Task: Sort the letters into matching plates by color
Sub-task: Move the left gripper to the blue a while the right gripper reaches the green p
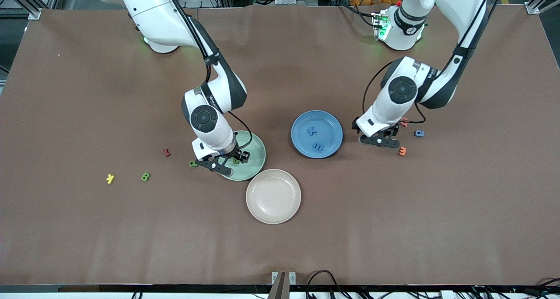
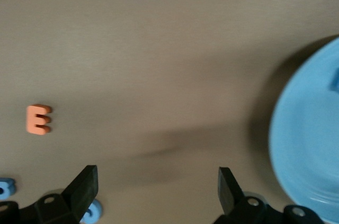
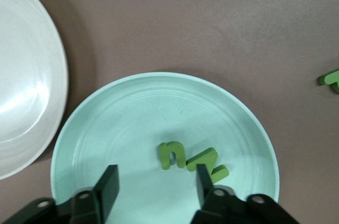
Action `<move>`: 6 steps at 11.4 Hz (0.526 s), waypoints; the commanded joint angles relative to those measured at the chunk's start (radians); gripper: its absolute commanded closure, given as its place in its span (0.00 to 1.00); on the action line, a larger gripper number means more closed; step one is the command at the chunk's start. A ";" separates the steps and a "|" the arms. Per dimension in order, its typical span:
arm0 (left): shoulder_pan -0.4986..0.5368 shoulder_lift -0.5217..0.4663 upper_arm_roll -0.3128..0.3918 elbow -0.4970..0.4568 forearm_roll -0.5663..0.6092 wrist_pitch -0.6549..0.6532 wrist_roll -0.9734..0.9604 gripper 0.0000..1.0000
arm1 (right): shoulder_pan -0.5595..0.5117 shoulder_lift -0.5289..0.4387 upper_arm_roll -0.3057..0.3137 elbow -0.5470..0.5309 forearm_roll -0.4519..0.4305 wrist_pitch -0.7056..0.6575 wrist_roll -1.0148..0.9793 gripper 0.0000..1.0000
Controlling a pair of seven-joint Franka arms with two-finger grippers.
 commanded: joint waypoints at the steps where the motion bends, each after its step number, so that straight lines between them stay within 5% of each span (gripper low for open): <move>1: 0.025 -0.062 0.085 -0.108 0.020 0.115 0.103 0.00 | -0.003 -0.002 -0.005 0.020 0.002 -0.023 0.001 0.00; 6: 0.042 -0.111 0.198 -0.170 0.019 0.149 0.177 0.00 | -0.110 -0.021 -0.006 0.018 -0.006 -0.054 -0.250 0.00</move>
